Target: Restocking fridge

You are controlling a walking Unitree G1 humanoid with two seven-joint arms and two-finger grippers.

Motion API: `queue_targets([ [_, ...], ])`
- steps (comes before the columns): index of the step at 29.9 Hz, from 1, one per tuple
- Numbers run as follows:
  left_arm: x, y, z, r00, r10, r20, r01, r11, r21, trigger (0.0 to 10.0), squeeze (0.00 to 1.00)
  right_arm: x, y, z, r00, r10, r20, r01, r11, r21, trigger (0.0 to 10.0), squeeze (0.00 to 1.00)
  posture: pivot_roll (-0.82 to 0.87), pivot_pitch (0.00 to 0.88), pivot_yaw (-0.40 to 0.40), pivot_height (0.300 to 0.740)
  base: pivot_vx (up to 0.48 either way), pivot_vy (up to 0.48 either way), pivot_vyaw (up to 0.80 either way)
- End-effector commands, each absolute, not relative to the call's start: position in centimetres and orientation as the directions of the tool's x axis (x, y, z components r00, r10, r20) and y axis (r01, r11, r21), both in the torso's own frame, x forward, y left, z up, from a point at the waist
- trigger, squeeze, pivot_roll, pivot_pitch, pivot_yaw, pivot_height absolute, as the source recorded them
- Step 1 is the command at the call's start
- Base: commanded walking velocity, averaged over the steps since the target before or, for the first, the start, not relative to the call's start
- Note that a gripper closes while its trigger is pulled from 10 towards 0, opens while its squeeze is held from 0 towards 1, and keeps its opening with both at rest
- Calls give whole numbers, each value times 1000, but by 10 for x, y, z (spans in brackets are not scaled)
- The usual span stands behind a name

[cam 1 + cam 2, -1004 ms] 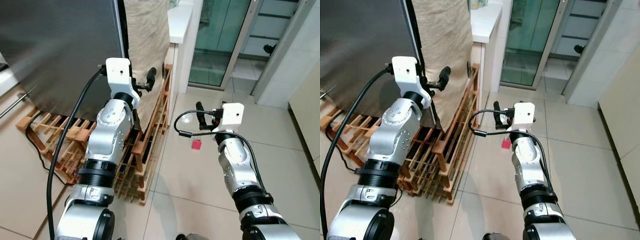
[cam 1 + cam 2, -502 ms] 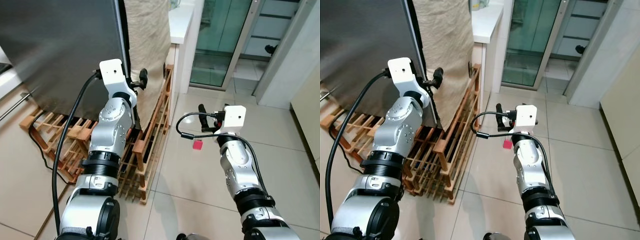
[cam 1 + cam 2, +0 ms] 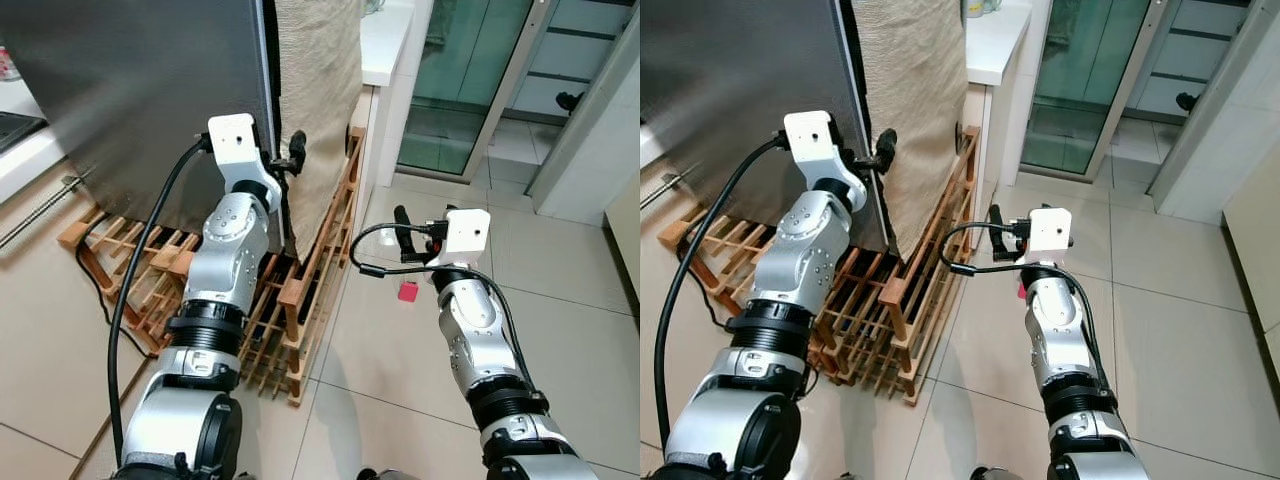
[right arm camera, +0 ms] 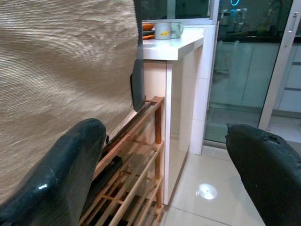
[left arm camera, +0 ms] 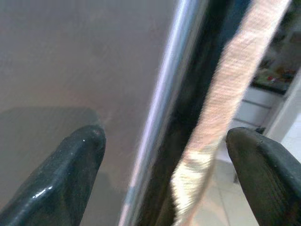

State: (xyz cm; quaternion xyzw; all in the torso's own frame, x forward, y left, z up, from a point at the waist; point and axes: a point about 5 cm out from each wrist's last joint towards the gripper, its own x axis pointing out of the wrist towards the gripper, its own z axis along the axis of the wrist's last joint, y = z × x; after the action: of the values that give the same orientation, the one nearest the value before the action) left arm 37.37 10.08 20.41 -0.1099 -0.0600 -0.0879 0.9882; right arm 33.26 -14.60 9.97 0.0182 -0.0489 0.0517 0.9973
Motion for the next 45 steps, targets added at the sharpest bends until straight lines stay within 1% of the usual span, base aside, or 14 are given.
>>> queue_targets([
  [1,372,85,223,952,-234,199,270,946,-180,10000,0,331,-146,100,990,97,106,-101,994,32,10000,0,-125,0,39,740,0,0,0],
  [12,365,75,210,949,-270,161,298,936,-187,10000,0,331,-142,98,989,112,91,-116,993,37,10000,0,-109,0,28,740,0,0,0],
  [25,383,79,193,981,-180,79,189,973,-130,10000,0,332,-139,98,989,117,94,-121,992,40,10000,0,-130,0,47,740,0,0,0],
  [27,386,72,196,978,-186,91,196,973,-120,10000,0,331,-139,98,989,116,95,-120,992,38,10000,0,-134,0,50,740,0,0,0],
  [31,385,40,199,926,-355,126,370,920,-126,10000,0,332,-139,101,987,120,102,-125,992,37,10000,0,-149,0,55,740,0,0,0],
  [33,383,21,195,893,-441,83,449,872,-194,10000,0,332,-138,104,986,126,111,-131,991,36,10000,0,-165,0,63,740,0,0,0],
  [36,372,-14,214,775,-599,200,629,703,-333,10000,0,331,-139,106,985,123,121,-128,991,40,10000,0,-185,0,78,740,0,0,0],
  [37,372,-14,214,775,-599,200,629,703,-333,10000,0,331,-139,106,985,123,121,-128,991,40,10000,0,-185,0,78,740,0,0,0],
  [38,364,-29,224,697,-666,266,712,598,-368,10000,0,330,-139,106,985,121,121,-126,991,42,10000,0,-185,0,78,740,0,0,0],
  [39,344,-58,240,503,-782,369,849,365,-382,10000,0,326,-140,102,986,129,108,-134,990,39,10000,0,-211,0,86,740,0,0,0],
  [40,344,-58,240,503,-782,369,849,365,-382,10000,0,326,-140,102,986,129,108,-134,990,39,10000,0,-211,0,86,740,0,0,0],
  [42,326,-74,251,354,-830,430,912,204,-356,10000,0,321,-143,96,987,137,85,-140,989,38,10000,0,-228,0,88,740,0,0,0],
  [43,326,-74,251,354,-830,430,912,204,-356,10000,0,321,-143,96,987,137,85,-140,989,38,10000,0,-228,0,88,740,0,0,0],
  [45,311,-79,254,234,-852,467,949,95,-302,10000,0,305,-161,79,996,88,22,-89,995,46,10000,0,-233,0,83,740,0,0,0],
])
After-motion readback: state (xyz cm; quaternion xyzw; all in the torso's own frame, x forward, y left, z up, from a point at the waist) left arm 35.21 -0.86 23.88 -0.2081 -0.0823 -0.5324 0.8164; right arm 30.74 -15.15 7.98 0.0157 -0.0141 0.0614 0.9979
